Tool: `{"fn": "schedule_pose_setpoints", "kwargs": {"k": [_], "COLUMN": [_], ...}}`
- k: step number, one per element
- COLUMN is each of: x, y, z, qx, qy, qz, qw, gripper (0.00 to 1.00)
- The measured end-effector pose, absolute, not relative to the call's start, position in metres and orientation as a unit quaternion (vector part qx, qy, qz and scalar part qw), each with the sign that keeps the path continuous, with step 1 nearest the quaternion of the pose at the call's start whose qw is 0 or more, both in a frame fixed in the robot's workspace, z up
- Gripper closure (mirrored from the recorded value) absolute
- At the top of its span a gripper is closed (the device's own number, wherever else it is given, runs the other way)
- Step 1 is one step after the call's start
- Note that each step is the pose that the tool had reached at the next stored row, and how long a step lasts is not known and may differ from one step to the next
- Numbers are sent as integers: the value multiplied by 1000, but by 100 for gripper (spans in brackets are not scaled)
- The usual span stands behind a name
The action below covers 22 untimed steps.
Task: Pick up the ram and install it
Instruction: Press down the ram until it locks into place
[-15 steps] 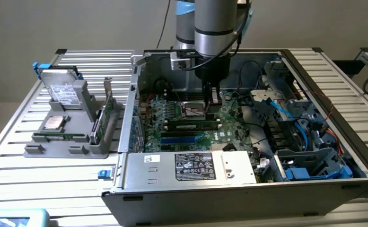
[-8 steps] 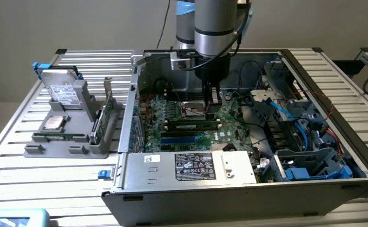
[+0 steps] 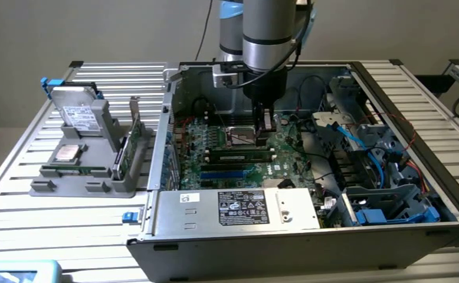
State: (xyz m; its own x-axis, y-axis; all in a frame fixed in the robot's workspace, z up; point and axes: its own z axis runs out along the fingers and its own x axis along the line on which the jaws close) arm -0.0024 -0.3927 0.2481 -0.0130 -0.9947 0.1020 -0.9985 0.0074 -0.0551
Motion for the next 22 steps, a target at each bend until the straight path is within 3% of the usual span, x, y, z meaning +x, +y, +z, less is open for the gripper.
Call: {"fn": "schedule_pose_setpoints", "kwargs": {"k": [8,22], "x": [1,5], "y": [-394,-398], "z": [248,241], "qx": [701,690], "qy": [-711,-722], "qz": [48,46], "qw": [25,24], "gripper": [89,89]}}
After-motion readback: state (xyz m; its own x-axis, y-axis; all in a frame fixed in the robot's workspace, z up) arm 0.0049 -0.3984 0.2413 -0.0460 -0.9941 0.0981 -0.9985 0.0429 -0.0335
